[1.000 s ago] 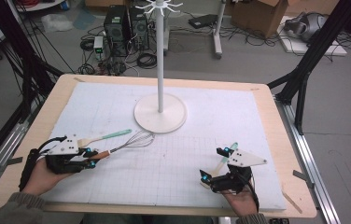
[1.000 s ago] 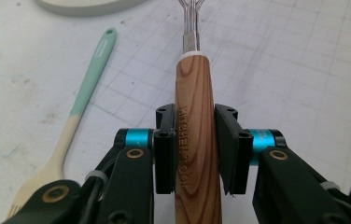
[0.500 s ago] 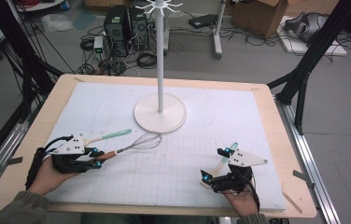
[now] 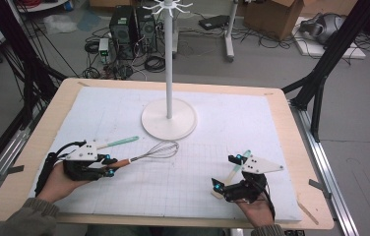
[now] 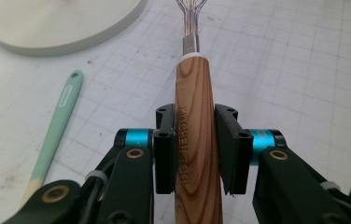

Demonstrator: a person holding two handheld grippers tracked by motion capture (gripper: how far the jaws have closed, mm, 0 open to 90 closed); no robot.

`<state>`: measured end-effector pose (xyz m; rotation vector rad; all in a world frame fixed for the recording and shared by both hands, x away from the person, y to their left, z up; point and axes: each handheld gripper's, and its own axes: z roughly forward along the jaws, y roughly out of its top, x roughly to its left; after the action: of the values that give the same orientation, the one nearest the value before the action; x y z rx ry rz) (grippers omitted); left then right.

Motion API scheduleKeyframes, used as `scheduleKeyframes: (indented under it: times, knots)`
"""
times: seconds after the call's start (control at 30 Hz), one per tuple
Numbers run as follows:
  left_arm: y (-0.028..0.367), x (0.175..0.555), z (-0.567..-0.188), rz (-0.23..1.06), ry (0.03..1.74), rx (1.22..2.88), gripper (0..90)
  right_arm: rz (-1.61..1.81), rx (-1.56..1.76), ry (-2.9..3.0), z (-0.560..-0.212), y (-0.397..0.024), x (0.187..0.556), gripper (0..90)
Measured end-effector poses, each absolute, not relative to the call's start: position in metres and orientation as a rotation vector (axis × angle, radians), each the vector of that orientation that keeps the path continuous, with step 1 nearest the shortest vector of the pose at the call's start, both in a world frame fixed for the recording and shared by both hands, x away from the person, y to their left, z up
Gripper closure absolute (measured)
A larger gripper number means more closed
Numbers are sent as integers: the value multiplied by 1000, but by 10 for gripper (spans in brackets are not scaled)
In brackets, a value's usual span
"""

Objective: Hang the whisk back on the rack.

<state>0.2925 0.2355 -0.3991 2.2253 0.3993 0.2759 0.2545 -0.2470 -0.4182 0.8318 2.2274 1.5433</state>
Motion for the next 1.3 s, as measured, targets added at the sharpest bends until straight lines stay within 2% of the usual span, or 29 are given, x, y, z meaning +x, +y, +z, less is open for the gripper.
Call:
scheduleKeyframes:
  times: [0.33,0.73,0.8,1.13,1.2,1.23,1.27,1.3]
  knots:
    - [216,292,-394,255,332,2231,704,1572,752,2312,-395,-233,266,2]
    - [196,290,-388,225,269,2234,704,1505,600,2463,-363,-198,281,3]
    - [193,288,-387,224,259,2235,704,1495,570,2490,-359,-193,283,57]
    - [179,284,-384,201,211,2246,704,1461,471,2542,-347,-174,290,61]
    - [175,284,-383,199,200,2246,704,1433,444,2549,-345,-171,292,99]
    - [174,283,-383,195,199,2242,704,1423,418,2545,-344,-170,292,180]
    - [172,283,-383,191,192,2248,704,1418,394,2554,-344,-169,293,219]
    - [170,283,-382,193,186,2249,704,1409,378,2564,-343,-168,294,199]
